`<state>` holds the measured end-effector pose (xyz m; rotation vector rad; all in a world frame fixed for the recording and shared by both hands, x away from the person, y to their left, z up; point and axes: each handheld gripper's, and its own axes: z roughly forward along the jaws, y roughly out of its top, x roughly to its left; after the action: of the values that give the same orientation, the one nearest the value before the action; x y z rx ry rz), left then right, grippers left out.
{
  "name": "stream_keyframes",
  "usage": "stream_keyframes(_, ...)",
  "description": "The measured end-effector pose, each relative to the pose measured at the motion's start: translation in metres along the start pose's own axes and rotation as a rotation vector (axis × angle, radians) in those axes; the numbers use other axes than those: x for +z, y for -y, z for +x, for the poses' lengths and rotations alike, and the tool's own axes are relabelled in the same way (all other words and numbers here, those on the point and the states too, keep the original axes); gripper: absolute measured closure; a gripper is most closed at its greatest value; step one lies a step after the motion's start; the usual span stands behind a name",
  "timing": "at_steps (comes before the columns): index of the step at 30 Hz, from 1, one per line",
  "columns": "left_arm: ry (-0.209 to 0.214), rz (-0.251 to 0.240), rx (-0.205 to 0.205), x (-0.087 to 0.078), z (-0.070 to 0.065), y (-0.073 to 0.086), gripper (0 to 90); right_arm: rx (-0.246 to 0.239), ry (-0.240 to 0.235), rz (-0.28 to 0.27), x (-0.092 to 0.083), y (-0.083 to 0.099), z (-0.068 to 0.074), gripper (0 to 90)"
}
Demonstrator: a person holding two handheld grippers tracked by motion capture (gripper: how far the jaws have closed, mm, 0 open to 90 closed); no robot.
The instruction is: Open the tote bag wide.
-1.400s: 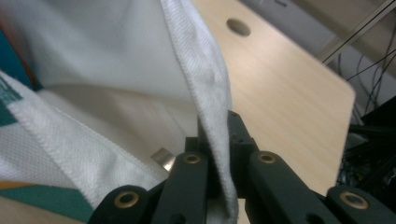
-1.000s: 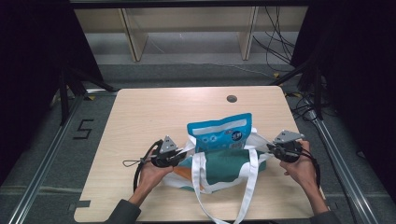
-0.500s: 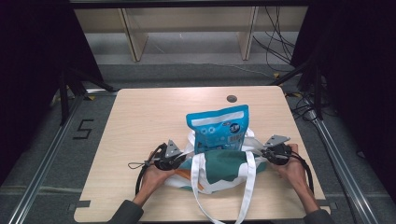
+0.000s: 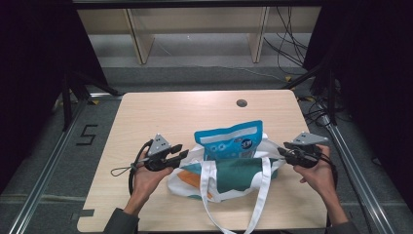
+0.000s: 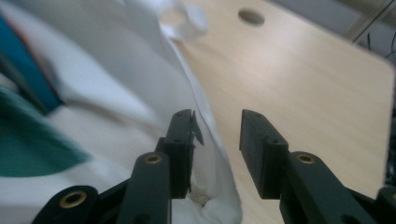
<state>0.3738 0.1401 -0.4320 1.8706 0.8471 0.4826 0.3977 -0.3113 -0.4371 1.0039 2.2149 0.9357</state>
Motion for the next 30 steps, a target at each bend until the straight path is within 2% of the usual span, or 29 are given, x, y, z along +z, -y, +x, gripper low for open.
stream_keyframes(1, 0.0, 0.0, 0.0, 0.0, 0.0, 0.0, 65.3, 0.003, 0.0, -0.027, -0.009, -0.004, 0.003, 64.9)
stream_keyframes(2, -0.004, -0.012, -0.001, -0.004, -0.004, -0.001, 65.3, 0.003, 0.0, -0.027, -0.009, -0.004, 0.003, 64.9)
stream_keyframes(3, 0.007, -0.034, -0.008, -0.012, -0.009, -0.003, 66.7, -0.01, -0.026, -0.055, -0.025, -0.012, 0.005, 64.8)
stream_keyframes(5, 0.052, -0.064, -0.037, -0.015, -0.015, -0.005, 70.3, -0.008, -0.067, -0.096, -0.037, -0.017, 0.012, 67.4)
stream_keyframes(6, 0.052, -0.064, -0.037, -0.015, -0.015, -0.005, 71.2, -0.008, -0.067, -0.096, -0.037, -0.017, 0.012, 67.4)
stream_keyframes(7, 0.093, -0.072, -0.048, -0.013, -0.024, -0.006, 71.2, -0.011, -0.138, -0.122, -0.044, -0.022, 0.024, 70.5)
stream_keyframes(8, 0.105, -0.07, -0.058, -0.011, -0.029, -0.006, 71.1, -0.035, -0.169, -0.123, -0.045, -0.024, 0.029, 71.0)
stream_keyframes(10, 0.157, -0.064, -0.076, -0.004, -0.036, -0.003, 71.1, -0.049, -0.243, -0.118, -0.045, -0.028, 0.043, 71.9)
stream_keyframes(11, 0.17, -0.055, -0.07, -0.001, -0.039, -0.002, 71.2, -0.066, -0.274, -0.132, -0.043, -0.029, 0.05, 73.9)
stream_keyframes(12, 0.17, -0.055, -0.07, -0.001, -0.039, -0.002, 71.8, -0.066, -0.274, -0.132, -0.043, -0.029, 0.05, 73.9)
stream_keyframes(13, 0.172, -0.04, -0.062, 0.001, -0.043, 0.0, 71.8, -0.099, -0.301, -0.128, -0.043, -0.031, 0.055, 76.7)
stream_keyframes(14, 0.18, -0.03, -0.036, 0.004, -0.045, 0.003, 74.5, -0.12, -0.325, -0.132, -0.042, -0.033, 0.061, 82.4)
stream_keyframes(15, 0.181, -0.009, -0.047, 0.008, -0.047, 0.009, 75.3, -0.144, -0.335, -0.125, -0.043, -0.034, 0.067, 86.1)
stream_keyframes(16, 0.187, -0.001, -0.046, 0.011, -0.047, 0.012, 76.5, -0.173, -0.369, -0.11, -0.039, -0.034, 0.077, 87.8)
stream_keyframes(17, 0.195, 0.004, -0.056, 0.013, -0.046, 0.015, 78.1, -0.21, -0.389, -0.074, -0.032, -0.033, 0.087, 89.2)
stream_keyframes(18, 0.206, 0.008, -0.06, 0.017, -0.046, 0.018, 78.1, -0.21, -0.389, -0.074, -0.032, -0.033, 0.087, 89.2)
stream_keyframes(20, 0.212, 0.037, -0.076, 0.024, -0.047, 0.028, 78.7, -0.256, -0.395, -0.015, -0.016, -0.028, 0.1, 90.0)
stream_keyframes(21, 0.225, 0.049, -0.083, 0.029, -0.049, 0.034, 79.3, -0.246, -0.389, 0.02, -0.01, -0.025, 0.103, 90.0)
stream_keyframes(22, 0.222, 0.061, -0.085, 0.031, -0.051, 0.038, 80.1, -0.245, -0.389, 0.054, -0.003, -0.021, 0.107, 90.0)
stream_keyframes(24, 0.226, 0.097, -0.075, 0.036, -0.055, 0.046, 80.9, -0.243, -0.41, 0.087, 0.01, -0.012, 0.114, 90.0)
stream_keyframes(25, 0.227, 0.102, -0.072, 0.038, -0.056, 0.05, 81.4, -0.249, -0.414, 0.133, 0.017, -0.005, 0.12, 90.0)
stream_keyframes(26, 0.222, 0.107, -0.072, 0.038, -0.058, 0.053, 81.9, -0.251, -0.406, 0.155, 0.022, -0.001, 0.123, 90.0)
stream_keyframes(27, 0.219, 0.134, -0.042, 0.039, -0.057, 0.056, 81.9, -0.251, -0.406, 0.155, 0.022, -0.001, 0.123, 90.0)
stream_keyframes(28, 0.224, 0.137, -0.046, 0.041, -0.059, 0.059, 82.0, -0.239, -0.388, 0.177, 0.025, 0.003, 0.125, 90.0)
stream_keyframes(29, 0.221, 0.151, -0.03, 0.043, -0.059, 0.063, 81.9, -0.24, -0.41, 0.166, 0.028, 0.005, 0.126, 90.0)
stream_keyframes(30, 0.216, 0.174, -0.015, 0.044, -0.059, 0.065, 81.9, -0.231, -0.404, 0.167, 0.028, 0.005, 0.127, 90.0)
